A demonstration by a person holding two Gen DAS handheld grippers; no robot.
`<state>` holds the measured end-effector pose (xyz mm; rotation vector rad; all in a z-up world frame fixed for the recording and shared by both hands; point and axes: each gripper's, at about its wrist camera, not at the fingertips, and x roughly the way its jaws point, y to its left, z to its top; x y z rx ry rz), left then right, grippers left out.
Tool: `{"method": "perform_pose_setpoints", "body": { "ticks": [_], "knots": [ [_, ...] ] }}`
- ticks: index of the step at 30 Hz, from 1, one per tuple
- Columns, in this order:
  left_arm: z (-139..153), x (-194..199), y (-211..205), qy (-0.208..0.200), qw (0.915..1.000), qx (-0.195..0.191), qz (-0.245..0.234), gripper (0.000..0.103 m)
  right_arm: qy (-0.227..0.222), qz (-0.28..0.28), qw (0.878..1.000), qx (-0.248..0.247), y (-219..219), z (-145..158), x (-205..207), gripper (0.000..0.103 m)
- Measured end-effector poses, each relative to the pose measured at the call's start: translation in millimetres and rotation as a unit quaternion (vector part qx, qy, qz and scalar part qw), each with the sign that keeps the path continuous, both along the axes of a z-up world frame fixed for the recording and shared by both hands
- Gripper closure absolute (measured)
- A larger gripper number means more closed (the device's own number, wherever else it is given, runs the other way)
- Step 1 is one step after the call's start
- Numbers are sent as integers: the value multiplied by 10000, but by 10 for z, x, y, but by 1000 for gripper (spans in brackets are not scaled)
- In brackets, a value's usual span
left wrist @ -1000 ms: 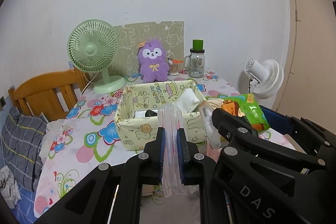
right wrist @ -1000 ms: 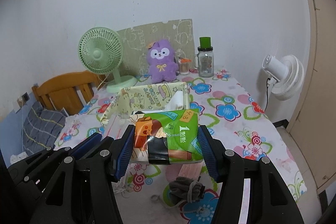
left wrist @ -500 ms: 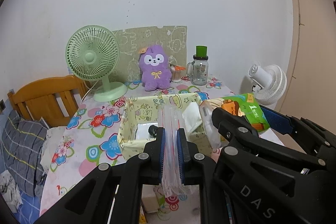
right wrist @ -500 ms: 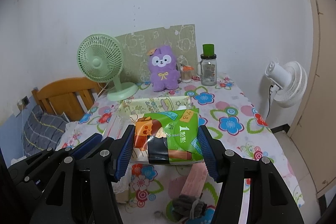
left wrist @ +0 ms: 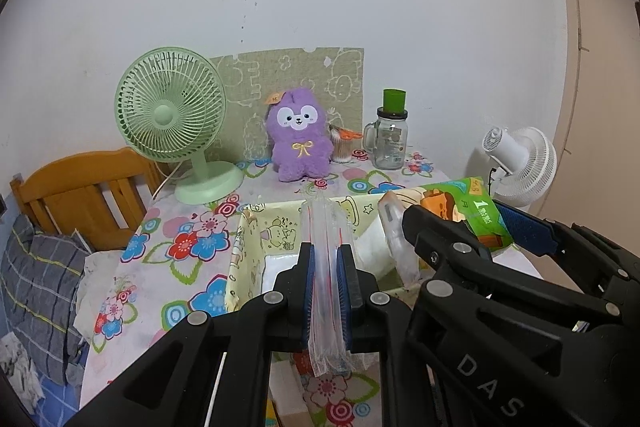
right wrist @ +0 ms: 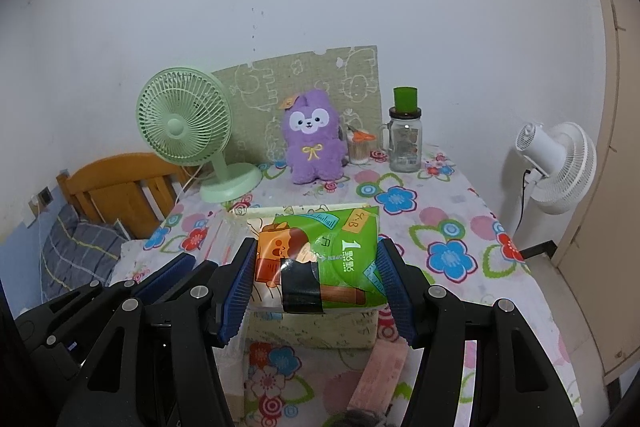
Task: Organize soft objects
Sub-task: 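Lift and carry the clear bag and green tissue pack toward the box, then lower the green tissue pack into the box and open the right tool while the left tool lowers the bag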
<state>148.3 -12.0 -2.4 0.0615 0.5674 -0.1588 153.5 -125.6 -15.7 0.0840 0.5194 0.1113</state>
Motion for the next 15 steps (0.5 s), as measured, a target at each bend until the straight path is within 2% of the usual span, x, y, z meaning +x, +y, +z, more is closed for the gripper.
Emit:
{"method": "perform_pose_setpoints", "body": {
  "ticks": [15],
  "knots": [
    [-223,526,57,258,9996,-79,37,94,170,66,9998,-37,74,-158,505,40]
  ]
}}
